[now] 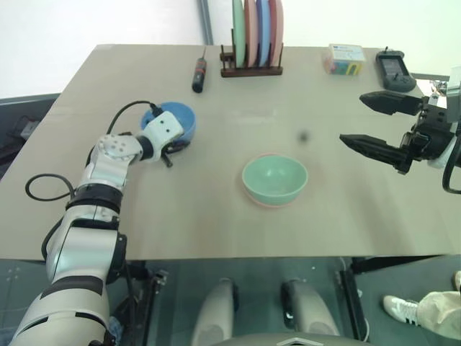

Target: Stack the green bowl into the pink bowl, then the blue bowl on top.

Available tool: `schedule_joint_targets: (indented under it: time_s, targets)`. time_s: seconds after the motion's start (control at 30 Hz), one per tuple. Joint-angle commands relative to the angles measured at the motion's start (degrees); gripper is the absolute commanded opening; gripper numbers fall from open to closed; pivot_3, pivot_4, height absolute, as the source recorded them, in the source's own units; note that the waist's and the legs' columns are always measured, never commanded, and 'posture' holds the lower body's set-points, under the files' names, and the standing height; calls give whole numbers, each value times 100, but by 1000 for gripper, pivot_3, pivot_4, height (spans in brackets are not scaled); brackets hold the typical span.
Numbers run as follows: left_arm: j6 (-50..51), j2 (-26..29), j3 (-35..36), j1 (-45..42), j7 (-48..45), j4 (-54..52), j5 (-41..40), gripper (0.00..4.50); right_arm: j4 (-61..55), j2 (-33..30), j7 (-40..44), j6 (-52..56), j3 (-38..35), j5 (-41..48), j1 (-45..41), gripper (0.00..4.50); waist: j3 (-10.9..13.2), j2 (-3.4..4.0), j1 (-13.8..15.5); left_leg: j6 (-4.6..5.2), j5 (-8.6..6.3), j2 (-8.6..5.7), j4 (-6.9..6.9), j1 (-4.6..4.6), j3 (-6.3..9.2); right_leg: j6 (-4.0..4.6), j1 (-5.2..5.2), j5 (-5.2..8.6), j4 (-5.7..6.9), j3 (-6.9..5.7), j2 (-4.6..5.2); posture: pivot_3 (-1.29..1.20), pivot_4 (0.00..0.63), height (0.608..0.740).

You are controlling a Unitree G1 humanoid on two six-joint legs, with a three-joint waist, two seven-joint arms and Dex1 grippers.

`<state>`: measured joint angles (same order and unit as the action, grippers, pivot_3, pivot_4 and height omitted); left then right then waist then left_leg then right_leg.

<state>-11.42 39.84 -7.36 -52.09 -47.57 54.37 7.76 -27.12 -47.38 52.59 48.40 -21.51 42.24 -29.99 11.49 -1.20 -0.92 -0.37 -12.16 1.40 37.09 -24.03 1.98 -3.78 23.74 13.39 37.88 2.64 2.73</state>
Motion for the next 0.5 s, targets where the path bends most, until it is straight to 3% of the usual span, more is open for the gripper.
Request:
schedule_joint_targets:
  time_s: [0.03,0.23,0.5]
  targets:
    - [-264,113,54,-144,-91,-9,15,143,-61,-133,-63,-206,-73,106,18,4500,0,0,4,0,0,0,0,0,0,0,0,0,0,0,0,0,150,740]
    - [-590,112,119,-211,-311,-316,-114,143,49,-198,-55,-335,68,134,22,4500,0,0,7,0,0,0,3,-3,1,0,0,0,0,-1,0,0,150,740]
    - [-287,-217,83,-231,-1737,-2406,-1101,143,-1,-272,313,-350,176,524,119,4500,1,-1,26,0,0,-1,22,-37,15,0,14,-1,-3,-13,3,0,150,740]
